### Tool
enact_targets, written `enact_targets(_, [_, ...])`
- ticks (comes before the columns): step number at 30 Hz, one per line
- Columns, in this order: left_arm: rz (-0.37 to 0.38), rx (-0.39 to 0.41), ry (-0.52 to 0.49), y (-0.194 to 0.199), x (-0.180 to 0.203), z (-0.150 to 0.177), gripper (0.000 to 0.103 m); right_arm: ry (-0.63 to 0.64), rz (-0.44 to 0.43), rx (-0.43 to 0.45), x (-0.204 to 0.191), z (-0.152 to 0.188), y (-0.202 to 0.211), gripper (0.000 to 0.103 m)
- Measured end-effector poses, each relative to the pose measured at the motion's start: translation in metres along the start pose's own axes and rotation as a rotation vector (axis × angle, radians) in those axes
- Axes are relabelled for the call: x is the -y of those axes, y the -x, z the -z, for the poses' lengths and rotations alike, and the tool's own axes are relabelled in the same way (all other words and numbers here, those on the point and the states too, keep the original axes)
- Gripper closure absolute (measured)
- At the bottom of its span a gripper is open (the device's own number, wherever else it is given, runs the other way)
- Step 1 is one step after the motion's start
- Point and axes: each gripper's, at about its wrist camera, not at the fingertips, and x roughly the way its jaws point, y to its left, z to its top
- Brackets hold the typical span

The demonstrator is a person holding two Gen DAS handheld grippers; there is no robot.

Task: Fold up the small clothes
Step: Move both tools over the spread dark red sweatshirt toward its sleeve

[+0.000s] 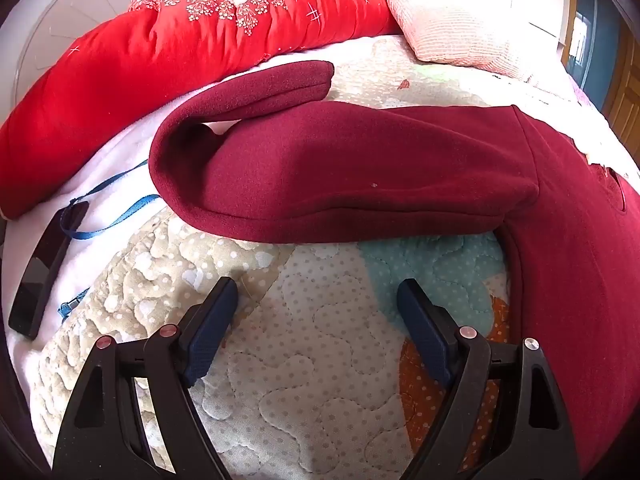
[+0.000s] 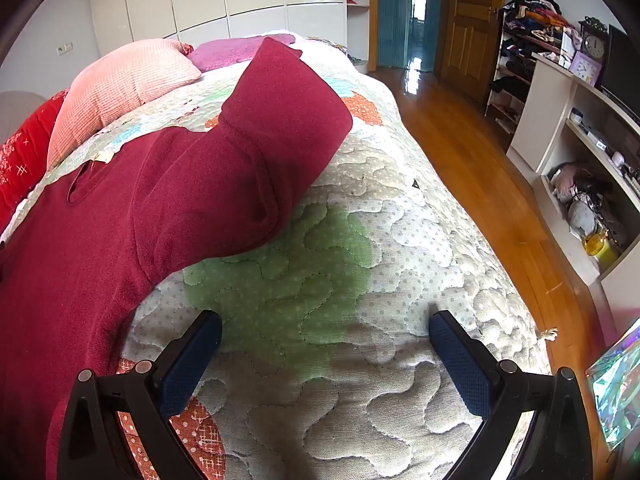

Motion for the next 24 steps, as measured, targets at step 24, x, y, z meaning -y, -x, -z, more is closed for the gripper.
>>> enact_targets(24, [0.141,0.086,-0.126,0.123,0.031,0.025,0.020,-0.064,-0.094,0.069,0.005,0.002,0.026,0.001])
